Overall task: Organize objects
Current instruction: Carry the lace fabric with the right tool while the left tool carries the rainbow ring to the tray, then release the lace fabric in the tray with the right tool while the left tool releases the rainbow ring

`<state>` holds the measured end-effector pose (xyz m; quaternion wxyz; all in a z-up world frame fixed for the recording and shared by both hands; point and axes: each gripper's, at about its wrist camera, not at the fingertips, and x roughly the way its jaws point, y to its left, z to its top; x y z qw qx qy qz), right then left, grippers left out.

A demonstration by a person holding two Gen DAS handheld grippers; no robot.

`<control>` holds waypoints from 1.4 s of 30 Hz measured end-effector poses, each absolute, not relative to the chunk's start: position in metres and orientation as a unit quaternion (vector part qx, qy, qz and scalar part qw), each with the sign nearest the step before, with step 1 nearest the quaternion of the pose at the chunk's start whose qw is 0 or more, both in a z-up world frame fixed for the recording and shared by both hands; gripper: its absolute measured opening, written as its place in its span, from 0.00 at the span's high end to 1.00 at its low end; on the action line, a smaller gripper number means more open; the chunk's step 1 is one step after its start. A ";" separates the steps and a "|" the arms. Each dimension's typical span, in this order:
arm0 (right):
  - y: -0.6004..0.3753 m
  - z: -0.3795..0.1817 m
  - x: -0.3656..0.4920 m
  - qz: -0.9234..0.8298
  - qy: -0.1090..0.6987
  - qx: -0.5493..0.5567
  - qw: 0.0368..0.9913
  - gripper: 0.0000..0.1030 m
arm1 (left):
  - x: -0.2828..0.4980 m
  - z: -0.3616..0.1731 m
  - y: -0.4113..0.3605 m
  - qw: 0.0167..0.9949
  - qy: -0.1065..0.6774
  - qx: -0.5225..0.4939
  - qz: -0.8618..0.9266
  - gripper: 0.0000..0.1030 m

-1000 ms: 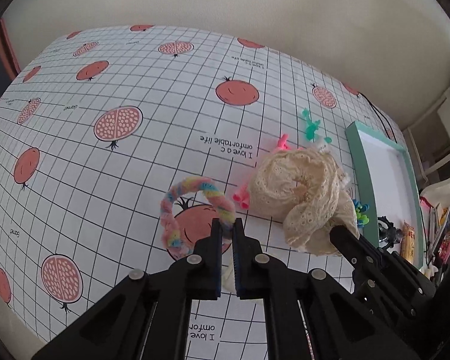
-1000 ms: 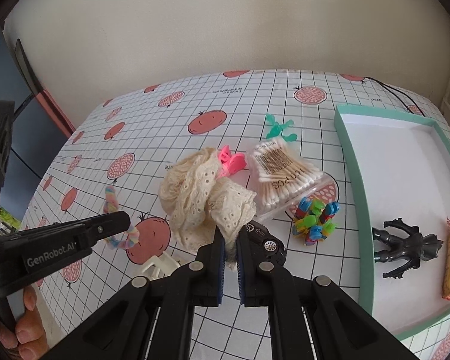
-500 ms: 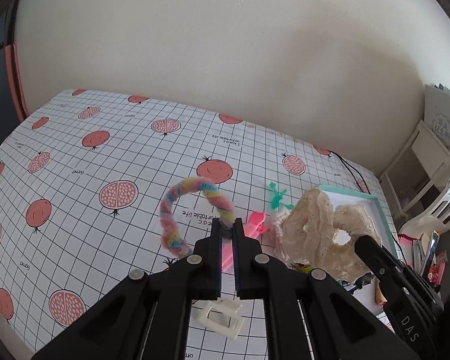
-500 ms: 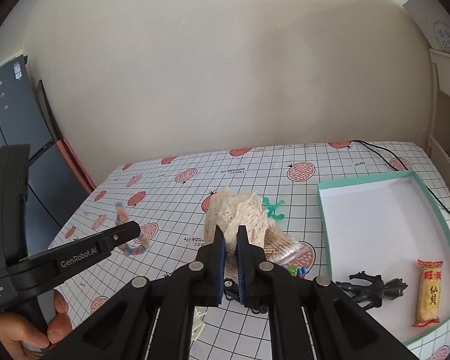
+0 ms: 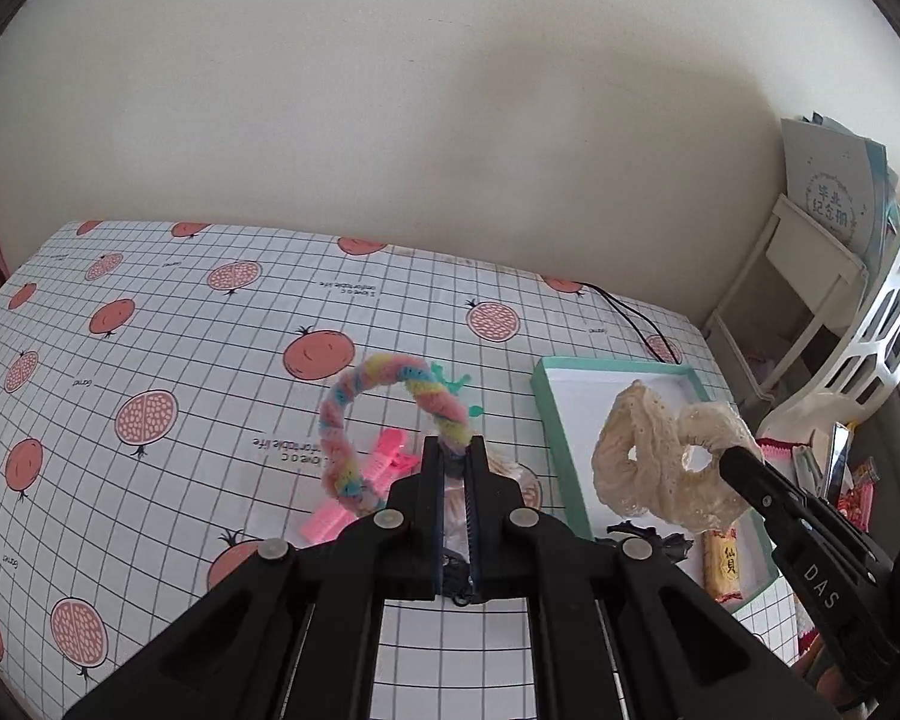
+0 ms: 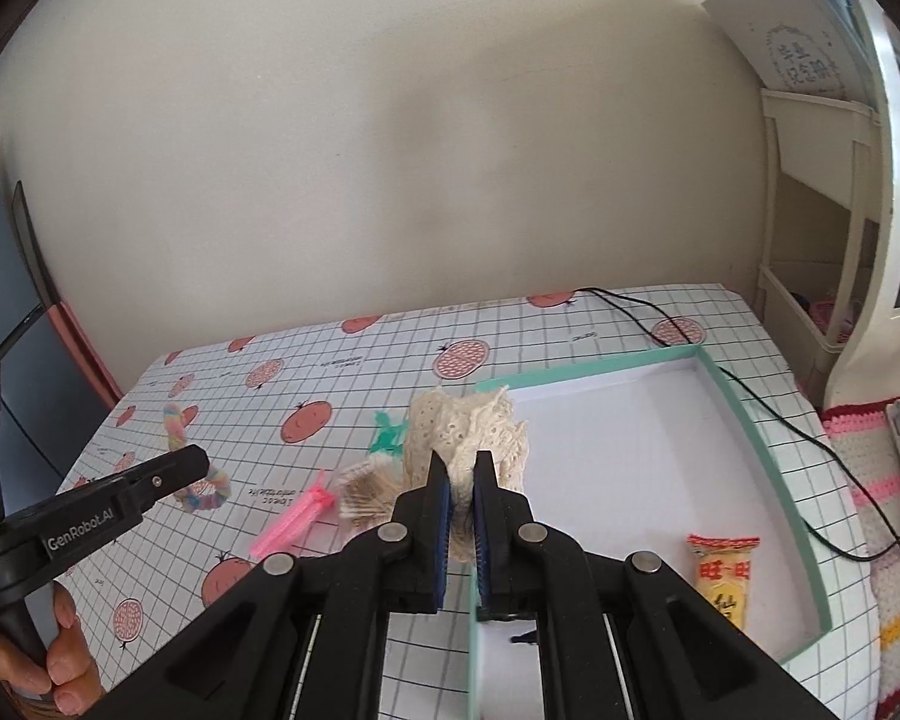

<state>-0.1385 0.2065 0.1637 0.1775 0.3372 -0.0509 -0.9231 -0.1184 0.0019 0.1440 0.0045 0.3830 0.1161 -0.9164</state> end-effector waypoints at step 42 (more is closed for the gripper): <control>0.303 0.070 -0.207 -0.885 -0.028 0.459 0.071 0.93 | -0.202 0.058 0.158 -0.102 0.029 0.462 -0.881 0.94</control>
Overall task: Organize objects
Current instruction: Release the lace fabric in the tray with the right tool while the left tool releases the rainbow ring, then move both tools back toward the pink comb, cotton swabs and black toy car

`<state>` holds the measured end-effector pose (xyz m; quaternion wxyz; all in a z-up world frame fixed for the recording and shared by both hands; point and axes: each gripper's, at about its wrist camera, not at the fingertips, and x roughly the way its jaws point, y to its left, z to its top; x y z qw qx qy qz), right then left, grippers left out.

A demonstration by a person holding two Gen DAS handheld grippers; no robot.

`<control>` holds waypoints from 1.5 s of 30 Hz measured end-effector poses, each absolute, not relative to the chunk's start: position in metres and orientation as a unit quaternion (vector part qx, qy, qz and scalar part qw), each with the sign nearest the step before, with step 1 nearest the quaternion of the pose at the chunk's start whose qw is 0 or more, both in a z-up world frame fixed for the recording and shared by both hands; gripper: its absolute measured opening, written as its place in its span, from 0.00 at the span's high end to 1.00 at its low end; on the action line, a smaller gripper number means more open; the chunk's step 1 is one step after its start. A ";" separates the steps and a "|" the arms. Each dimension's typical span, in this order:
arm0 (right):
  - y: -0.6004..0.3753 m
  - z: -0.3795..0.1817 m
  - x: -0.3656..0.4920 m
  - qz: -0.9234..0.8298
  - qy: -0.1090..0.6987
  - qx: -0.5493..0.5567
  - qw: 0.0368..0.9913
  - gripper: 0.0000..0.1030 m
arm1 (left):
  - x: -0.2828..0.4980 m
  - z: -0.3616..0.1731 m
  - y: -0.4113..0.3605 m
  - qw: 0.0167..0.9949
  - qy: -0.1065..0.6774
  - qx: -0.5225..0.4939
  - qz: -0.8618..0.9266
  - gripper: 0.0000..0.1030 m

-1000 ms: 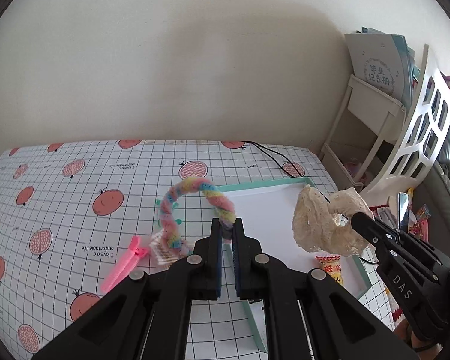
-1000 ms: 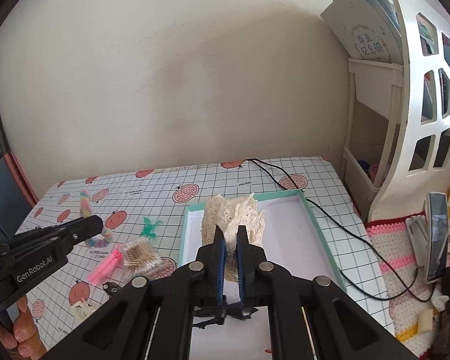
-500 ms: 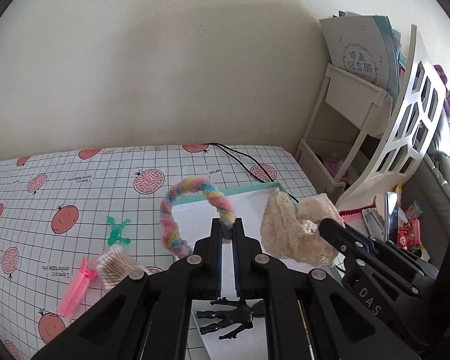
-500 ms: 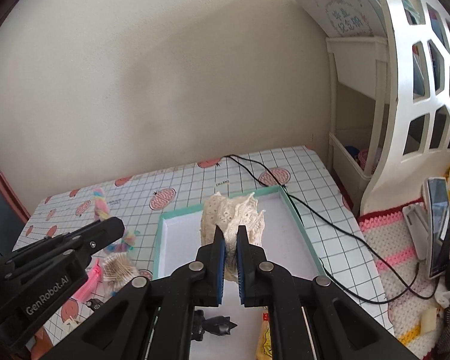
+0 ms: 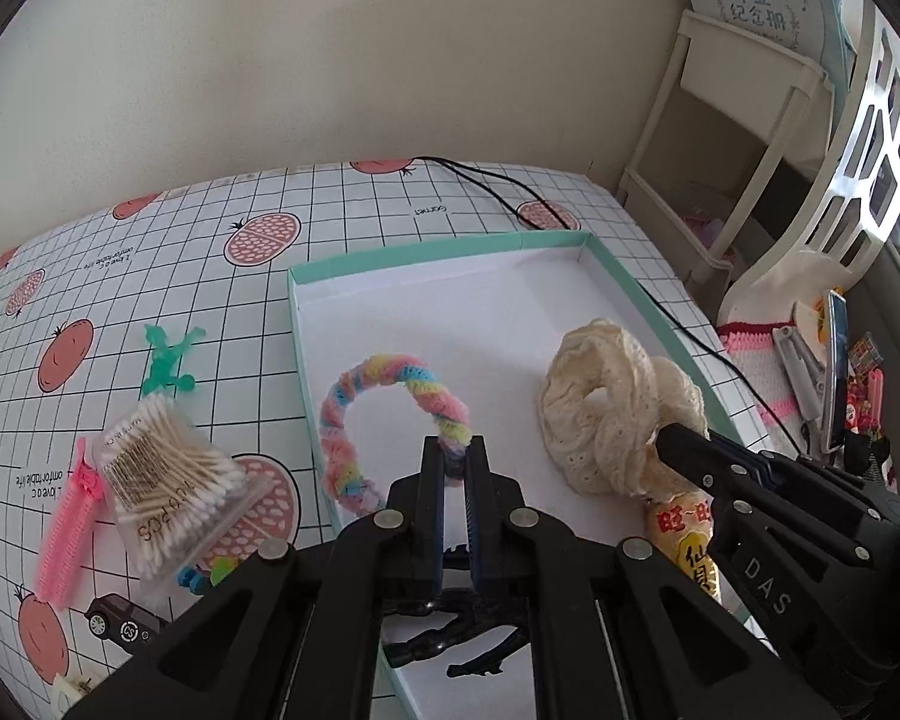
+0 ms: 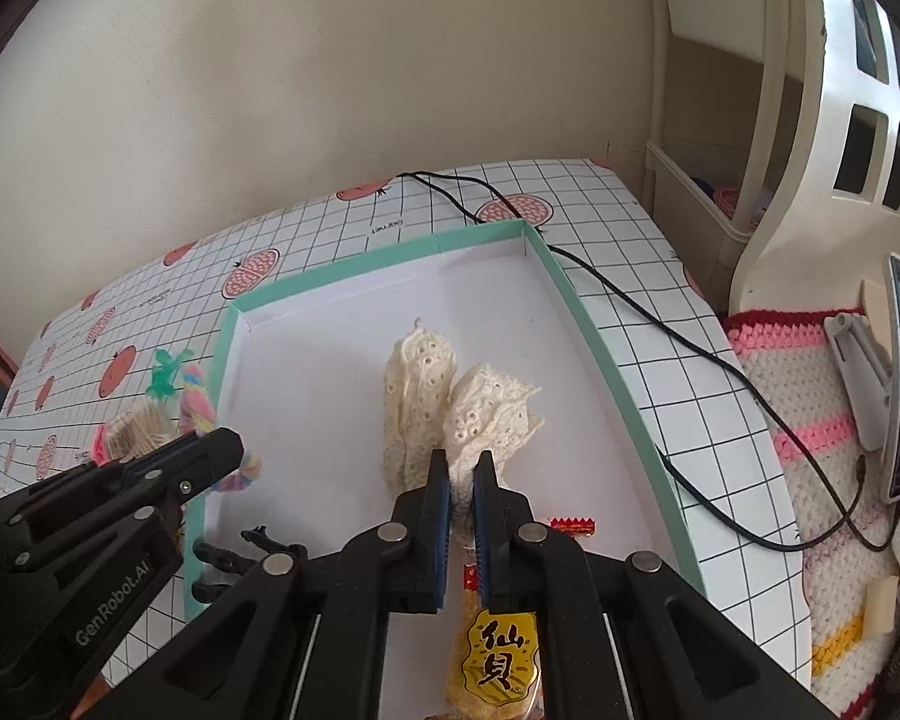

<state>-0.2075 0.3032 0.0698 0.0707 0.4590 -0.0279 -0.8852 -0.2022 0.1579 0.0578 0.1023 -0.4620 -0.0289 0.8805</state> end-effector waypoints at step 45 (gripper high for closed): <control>0.290 0.069 -0.194 -0.870 -0.039 0.487 0.062 0.21 | -0.183 0.065 0.082 -0.048 -0.101 -0.511 0.852 0.35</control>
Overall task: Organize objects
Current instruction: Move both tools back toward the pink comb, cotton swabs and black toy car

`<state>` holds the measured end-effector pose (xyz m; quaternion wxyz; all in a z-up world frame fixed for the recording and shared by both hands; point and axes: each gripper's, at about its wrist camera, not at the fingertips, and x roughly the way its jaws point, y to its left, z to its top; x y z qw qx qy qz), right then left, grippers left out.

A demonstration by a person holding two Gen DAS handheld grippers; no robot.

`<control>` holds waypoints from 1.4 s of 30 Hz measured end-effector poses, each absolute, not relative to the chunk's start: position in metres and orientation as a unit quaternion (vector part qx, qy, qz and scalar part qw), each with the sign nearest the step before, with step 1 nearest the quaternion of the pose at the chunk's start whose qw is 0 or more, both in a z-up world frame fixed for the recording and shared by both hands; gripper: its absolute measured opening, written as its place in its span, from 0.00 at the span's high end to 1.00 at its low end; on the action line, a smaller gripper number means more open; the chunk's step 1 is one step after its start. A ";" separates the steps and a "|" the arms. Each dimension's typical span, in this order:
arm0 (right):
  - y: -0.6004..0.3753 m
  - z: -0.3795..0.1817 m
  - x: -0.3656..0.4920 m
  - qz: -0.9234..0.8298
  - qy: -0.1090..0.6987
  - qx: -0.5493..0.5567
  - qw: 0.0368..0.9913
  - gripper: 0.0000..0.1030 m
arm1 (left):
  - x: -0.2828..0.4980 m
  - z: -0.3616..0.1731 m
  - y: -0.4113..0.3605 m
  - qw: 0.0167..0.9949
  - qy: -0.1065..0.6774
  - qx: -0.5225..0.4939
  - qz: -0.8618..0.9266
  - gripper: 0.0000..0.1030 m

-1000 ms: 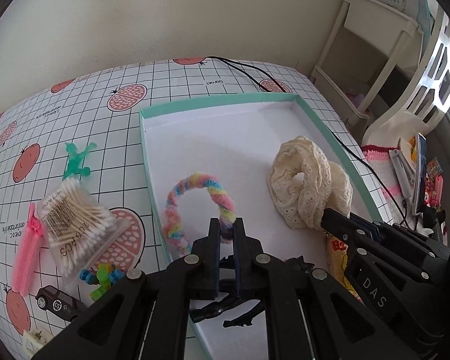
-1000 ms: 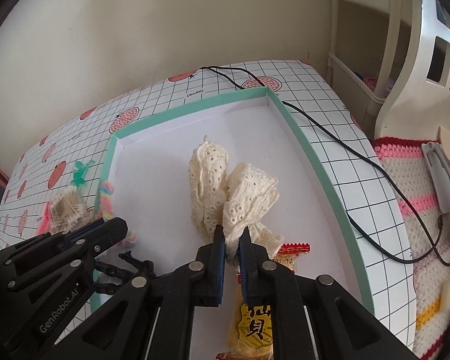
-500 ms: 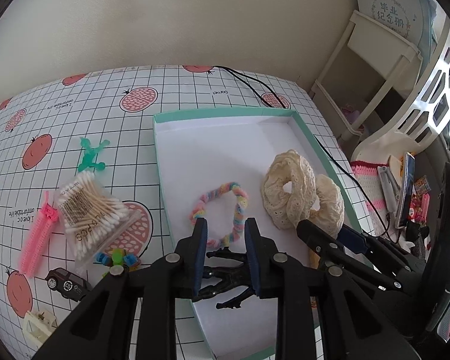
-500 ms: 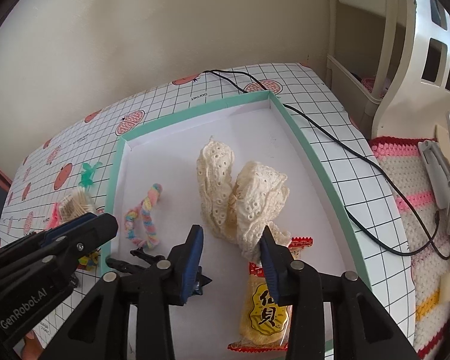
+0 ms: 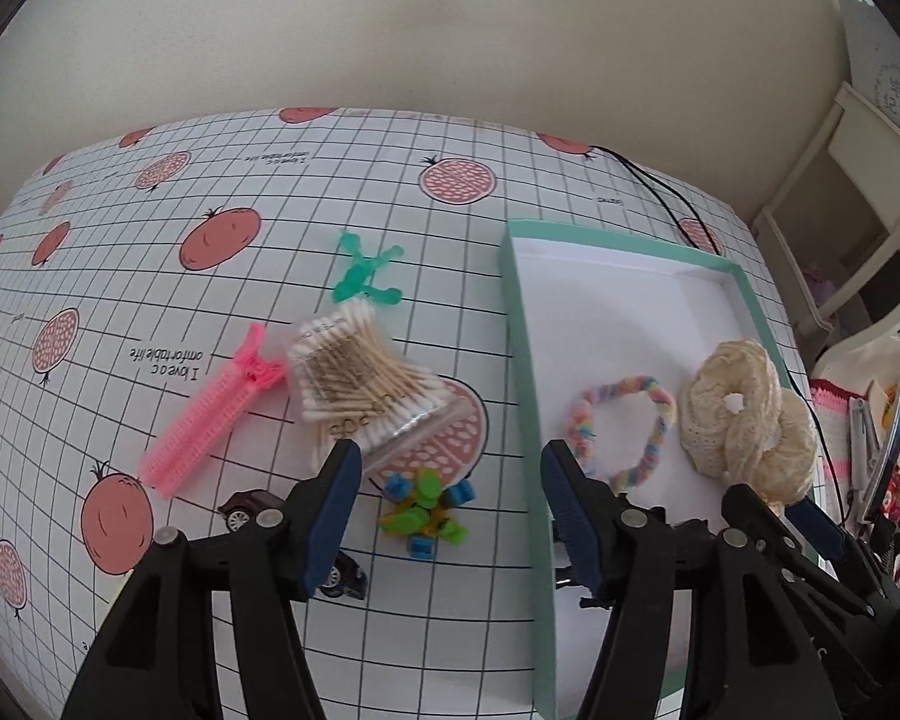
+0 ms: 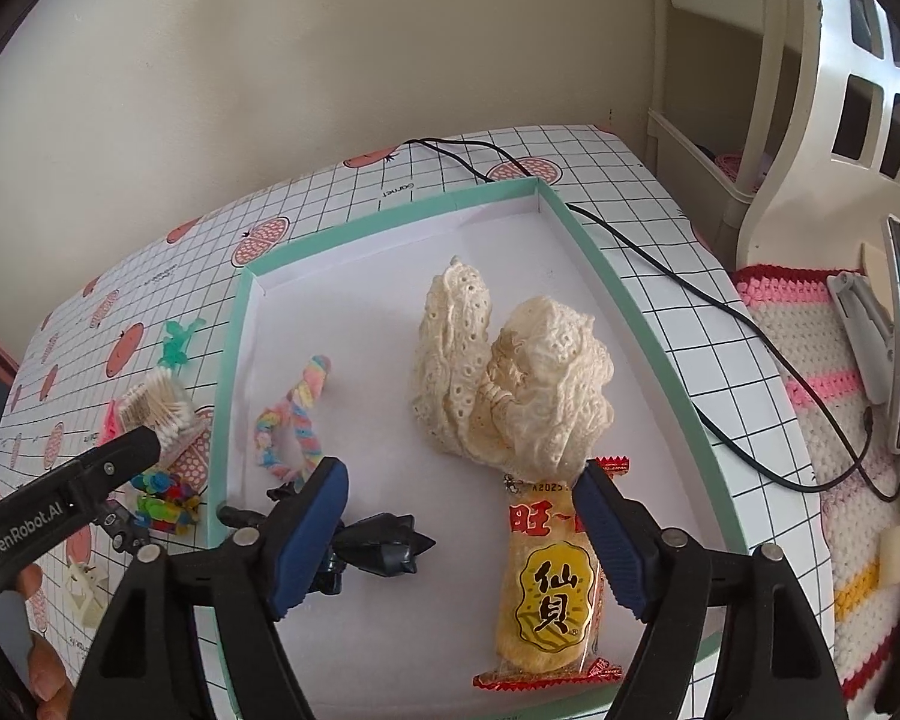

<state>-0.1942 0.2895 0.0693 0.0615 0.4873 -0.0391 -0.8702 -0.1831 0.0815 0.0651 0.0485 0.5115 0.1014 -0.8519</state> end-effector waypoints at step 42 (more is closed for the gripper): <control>0.152 0.093 -0.163 -0.876 -0.015 0.445 0.186 0.00 | -0.126 0.101 -0.038 0.164 0.164 0.478 -0.847 0.09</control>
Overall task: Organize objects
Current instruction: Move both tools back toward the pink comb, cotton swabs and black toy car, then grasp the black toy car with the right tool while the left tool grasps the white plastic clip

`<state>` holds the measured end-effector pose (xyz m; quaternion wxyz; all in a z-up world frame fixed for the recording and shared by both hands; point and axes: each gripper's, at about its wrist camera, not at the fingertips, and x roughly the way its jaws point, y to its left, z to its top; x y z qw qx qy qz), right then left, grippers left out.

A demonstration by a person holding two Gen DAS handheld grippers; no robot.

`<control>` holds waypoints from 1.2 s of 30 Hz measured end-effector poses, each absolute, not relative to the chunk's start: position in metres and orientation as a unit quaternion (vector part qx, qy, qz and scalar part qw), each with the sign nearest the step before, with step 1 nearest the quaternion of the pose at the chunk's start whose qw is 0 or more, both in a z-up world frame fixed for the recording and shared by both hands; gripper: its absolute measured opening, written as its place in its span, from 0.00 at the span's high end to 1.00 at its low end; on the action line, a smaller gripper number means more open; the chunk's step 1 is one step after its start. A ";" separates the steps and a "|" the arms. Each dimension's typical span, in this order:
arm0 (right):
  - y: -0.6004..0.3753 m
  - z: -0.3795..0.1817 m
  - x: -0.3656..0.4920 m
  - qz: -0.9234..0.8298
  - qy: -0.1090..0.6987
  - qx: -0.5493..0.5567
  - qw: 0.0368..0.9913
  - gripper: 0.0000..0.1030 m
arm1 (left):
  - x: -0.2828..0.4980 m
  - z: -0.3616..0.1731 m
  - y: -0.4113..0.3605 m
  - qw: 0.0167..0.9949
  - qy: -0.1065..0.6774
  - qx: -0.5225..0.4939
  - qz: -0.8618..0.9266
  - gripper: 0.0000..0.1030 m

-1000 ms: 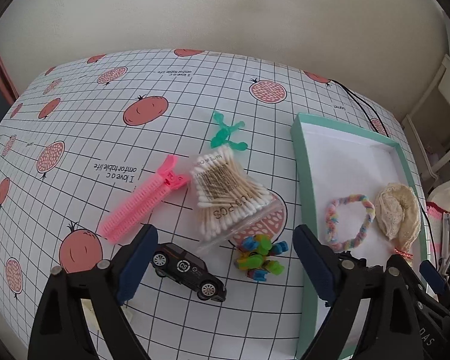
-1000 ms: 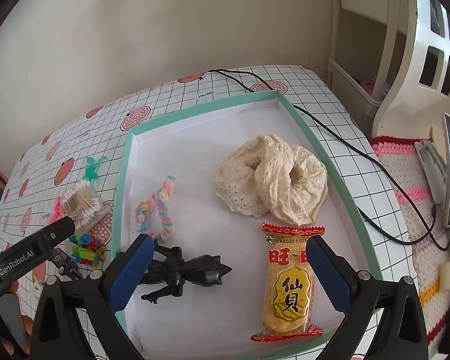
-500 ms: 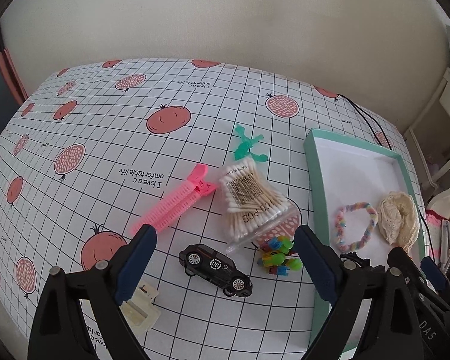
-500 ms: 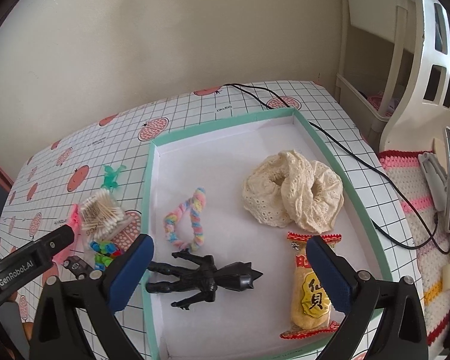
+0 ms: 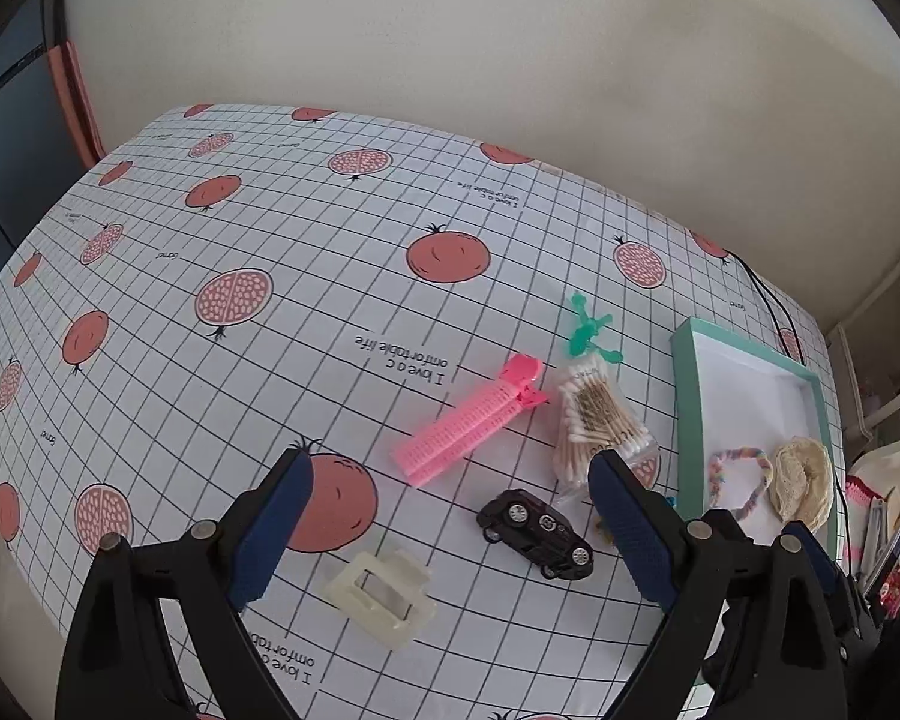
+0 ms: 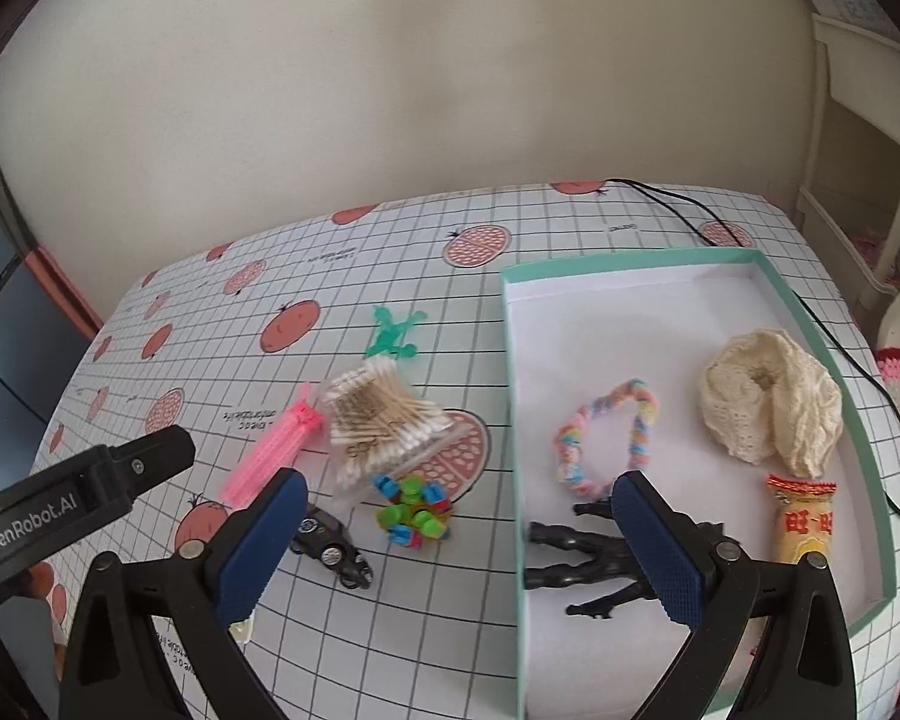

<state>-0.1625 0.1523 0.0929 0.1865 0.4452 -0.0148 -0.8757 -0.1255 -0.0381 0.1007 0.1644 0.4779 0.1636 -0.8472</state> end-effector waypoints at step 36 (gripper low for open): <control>0.069 0.039 -0.144 -0.808 0.089 0.516 0.272 0.42 | -0.104 0.030 -0.079 0.179 0.261 0.580 -0.751 0.10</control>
